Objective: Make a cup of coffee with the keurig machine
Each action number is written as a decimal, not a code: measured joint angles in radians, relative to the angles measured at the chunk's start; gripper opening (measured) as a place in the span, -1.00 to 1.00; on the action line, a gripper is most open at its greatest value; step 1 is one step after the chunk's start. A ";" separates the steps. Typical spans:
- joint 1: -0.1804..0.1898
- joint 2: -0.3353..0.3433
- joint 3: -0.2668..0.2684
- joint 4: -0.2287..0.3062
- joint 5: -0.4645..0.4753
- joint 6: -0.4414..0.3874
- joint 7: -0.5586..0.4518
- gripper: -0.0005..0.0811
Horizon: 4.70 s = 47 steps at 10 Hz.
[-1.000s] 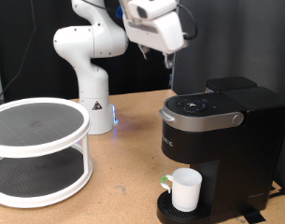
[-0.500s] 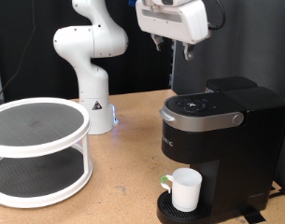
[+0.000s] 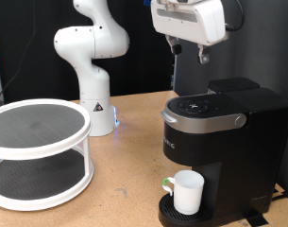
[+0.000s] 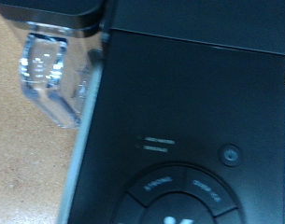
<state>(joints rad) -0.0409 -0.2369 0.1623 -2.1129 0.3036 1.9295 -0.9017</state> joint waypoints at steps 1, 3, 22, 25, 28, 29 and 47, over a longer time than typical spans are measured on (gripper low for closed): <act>0.000 0.021 0.005 0.019 -0.005 0.004 0.015 0.98; 0.000 0.054 0.009 0.052 -0.006 0.013 0.029 0.98; 0.002 0.124 0.052 -0.074 -0.107 0.287 0.050 -0.93; 0.002 0.097 0.061 -0.150 -0.108 0.375 0.050 -0.98; 0.002 0.082 0.062 -0.181 -0.108 0.396 0.050 -0.98; 0.001 0.082 0.062 -0.185 -0.108 0.398 0.050 -0.98; -0.010 0.186 0.046 -0.030 -0.095 0.154 0.067 -0.98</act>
<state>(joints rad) -0.0512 -0.0505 0.2087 -2.1428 0.2086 2.0836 -0.8351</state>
